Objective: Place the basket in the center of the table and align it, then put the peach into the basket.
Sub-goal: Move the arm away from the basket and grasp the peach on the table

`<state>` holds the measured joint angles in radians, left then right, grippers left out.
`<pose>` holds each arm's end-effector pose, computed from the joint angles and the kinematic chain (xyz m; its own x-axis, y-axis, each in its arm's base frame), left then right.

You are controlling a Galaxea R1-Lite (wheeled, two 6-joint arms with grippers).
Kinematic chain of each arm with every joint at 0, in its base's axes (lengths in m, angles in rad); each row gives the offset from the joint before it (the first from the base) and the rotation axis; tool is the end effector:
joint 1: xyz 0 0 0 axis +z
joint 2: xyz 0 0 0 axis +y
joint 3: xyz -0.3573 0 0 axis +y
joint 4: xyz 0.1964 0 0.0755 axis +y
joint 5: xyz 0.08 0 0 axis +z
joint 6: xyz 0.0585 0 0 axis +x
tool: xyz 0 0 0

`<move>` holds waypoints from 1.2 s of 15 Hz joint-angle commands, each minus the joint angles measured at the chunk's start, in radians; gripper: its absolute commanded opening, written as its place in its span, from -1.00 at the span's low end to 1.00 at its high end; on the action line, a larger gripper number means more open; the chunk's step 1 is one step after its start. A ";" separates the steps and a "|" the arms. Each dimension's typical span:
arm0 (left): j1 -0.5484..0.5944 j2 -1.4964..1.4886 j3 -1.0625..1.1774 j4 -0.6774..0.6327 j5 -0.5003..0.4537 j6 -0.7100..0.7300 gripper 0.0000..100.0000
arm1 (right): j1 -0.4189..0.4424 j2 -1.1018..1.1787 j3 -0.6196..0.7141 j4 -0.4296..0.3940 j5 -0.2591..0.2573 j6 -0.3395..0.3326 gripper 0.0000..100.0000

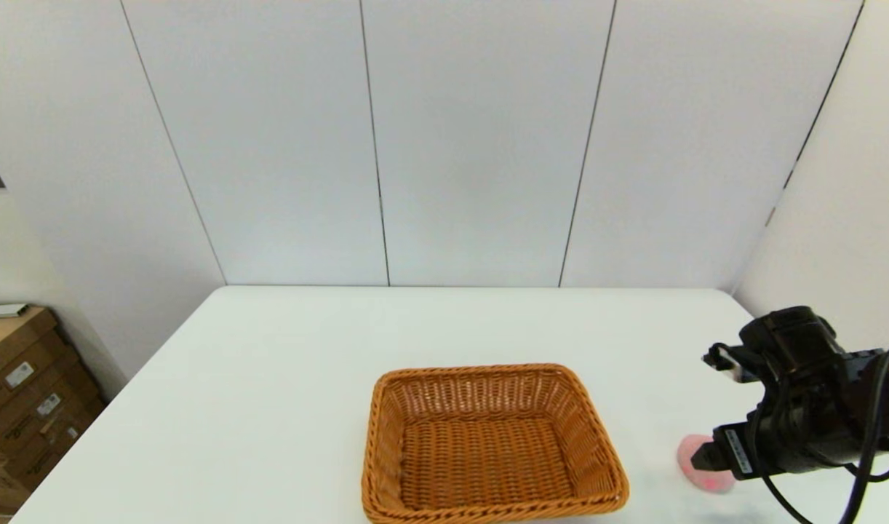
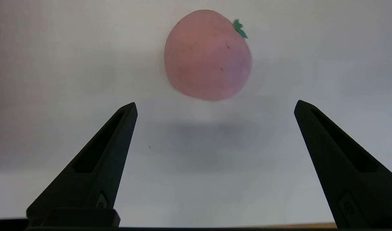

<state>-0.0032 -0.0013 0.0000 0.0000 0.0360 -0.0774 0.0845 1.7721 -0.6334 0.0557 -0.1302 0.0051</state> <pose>-0.0225 0.0022 0.0755 0.9995 0.0328 0.0013 -0.0326 0.9965 -0.0774 0.2726 0.0155 0.0750 0.3741 -0.0986 -0.9221 -0.0314 0.9924 -0.1189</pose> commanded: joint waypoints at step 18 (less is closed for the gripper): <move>0.000 0.000 0.000 0.000 0.001 -0.005 1.00 | 0.031 0.144 0.054 -0.244 0.003 0.016 -1.00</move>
<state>-0.0032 -0.0013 0.0000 0.0000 0.0364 -0.0806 0.1028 1.9598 -0.5898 -0.1889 -0.1270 0.0211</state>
